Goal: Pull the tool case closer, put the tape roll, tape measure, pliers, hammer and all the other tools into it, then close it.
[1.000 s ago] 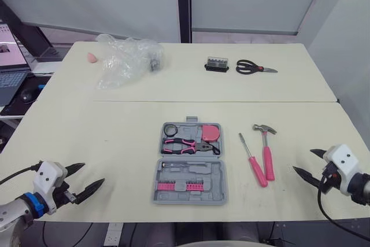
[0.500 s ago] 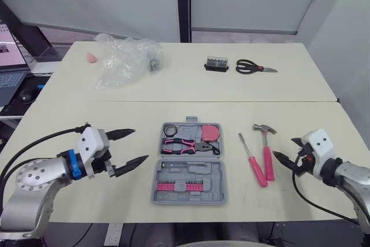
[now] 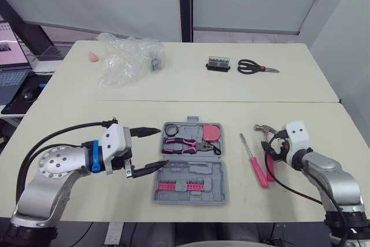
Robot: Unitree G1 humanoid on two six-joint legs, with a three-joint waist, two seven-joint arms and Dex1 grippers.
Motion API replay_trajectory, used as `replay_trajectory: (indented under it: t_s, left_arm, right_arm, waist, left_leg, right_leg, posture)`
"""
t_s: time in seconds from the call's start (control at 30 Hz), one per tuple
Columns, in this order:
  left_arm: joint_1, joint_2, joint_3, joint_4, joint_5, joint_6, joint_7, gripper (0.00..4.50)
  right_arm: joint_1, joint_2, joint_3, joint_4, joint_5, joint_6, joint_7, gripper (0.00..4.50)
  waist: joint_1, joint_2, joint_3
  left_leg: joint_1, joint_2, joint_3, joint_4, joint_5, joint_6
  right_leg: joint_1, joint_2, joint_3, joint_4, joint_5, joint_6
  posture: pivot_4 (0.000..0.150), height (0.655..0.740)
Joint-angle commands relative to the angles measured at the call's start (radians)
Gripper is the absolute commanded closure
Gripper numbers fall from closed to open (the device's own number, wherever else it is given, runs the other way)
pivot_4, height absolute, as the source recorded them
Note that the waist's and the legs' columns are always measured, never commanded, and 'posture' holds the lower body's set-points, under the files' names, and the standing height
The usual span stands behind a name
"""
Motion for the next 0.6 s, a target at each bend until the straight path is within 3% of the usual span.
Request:
replay_trajectory:
  t_s: [0.03, 0.13, 0.3, 0.6]
  left_arm:
    - [-0.004, -0.007, -0.004, -0.029, 0.001, -0.019, 0.003, 0.00]
    - [-0.005, -0.013, -0.012, -0.031, 0.006, -0.023, 0.006, 0.00]
    - [-0.004, -0.018, -0.020, -0.027, 0.014, -0.032, 0.008, 0.00]
    - [-0.024, -0.019, -0.045, -0.035, 0.017, -0.024, 0.018, 0.00]
  right_arm:
    - [-0.041, 0.028, 0.016, 0.014, -0.019, 0.004, -0.042, 0.03]
    - [-0.062, 0.060, 0.029, 0.033, -0.030, 0.012, -0.073, 0.56]
    - [-0.079, 0.097, 0.033, 0.049, -0.054, 0.019, -0.125, 2.16]
    - [-0.073, 0.111, -0.010, 0.033, -0.044, 0.038, -0.157, 3.86]
  waist:
    - [-0.003, 0.000, 0.000]
    - [-0.003, 0.000, 0.000]
    - [-0.001, 0.000, 0.000]
    - [-0.001, 0.000, 0.000]
  left_leg:
    - [0.000, 0.000, 0.000, 0.000, 0.000, 0.000]
    - [0.000, 0.000, 0.000, 0.000, 0.000, 0.000]
    - [0.000, 0.000, 0.000, 0.000, 0.000, 0.000]
    - [0.000, 0.000, 0.000, 0.000, 0.000, 0.000]
  right_leg:
    - [0.000, 0.000, 0.000, 0.000, 0.000, 0.000]
    - [0.000, 0.000, 0.000, 0.000, 0.000, 0.000]
    - [0.000, 0.000, 0.000, 0.000, 0.000, 0.000]
    - [0.000, 0.000, 0.000, 0.000, 0.000, 0.000]
  posture:
    - [0.150, 0.7400]
    - [0.150, 0.7400]
    - [0.150, 0.7400]
    - [0.150, 0.7400]
